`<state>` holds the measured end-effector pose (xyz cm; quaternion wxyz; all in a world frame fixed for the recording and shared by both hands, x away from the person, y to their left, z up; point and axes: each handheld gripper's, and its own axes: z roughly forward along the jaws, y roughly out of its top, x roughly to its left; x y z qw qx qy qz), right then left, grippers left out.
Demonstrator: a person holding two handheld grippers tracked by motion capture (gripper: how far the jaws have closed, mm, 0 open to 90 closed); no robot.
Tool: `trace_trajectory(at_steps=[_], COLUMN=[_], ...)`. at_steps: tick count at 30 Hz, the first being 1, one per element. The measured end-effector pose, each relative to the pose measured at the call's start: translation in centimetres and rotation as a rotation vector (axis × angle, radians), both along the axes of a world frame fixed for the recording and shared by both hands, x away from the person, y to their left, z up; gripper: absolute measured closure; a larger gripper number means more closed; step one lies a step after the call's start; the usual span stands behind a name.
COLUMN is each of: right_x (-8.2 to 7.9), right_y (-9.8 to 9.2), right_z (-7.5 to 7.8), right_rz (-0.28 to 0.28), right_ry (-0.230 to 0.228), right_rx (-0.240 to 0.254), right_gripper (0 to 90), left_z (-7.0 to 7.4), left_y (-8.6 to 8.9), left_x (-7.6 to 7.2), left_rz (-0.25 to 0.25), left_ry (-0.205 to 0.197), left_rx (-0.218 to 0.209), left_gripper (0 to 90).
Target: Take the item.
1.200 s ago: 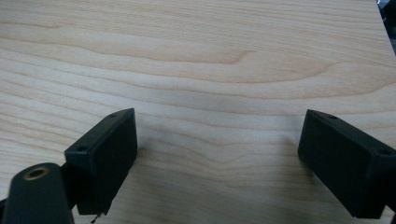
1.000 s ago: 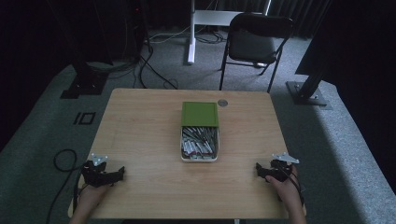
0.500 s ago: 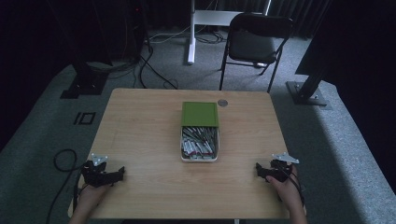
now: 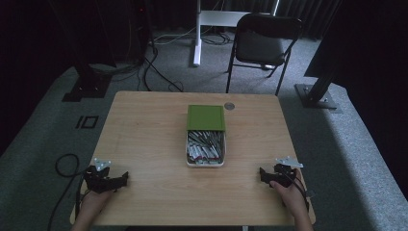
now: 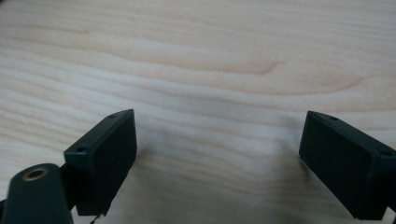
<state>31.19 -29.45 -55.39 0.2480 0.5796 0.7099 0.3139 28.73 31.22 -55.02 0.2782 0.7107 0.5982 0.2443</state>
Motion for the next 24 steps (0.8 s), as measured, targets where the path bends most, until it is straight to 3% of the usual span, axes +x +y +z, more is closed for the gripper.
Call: trace_trajectory(at_steps=[9,13,24], right_x=[0.4,0.8,1.5], right_y=[0.7,1.4,3.8], right_z=[1.8,3.2,6.2], right_rz=[0.005,0.011,0.067], right_ry=[-0.047,-0.085,-0.162], right_rx=[-0.001,0.001,0.014], right_gripper=[11.5,11.5,11.7], left_z=[0.0,0.0,0.0], left_y=[0.0,0.0,0.0], left_x=[0.0,0.0,0.0], left_rz=[0.0,0.0,0.0], left_ry=[0.001,0.001,0.001], left_rx=[0.0,0.001,0.001], left_gripper=[1.3,1.3,1.3])
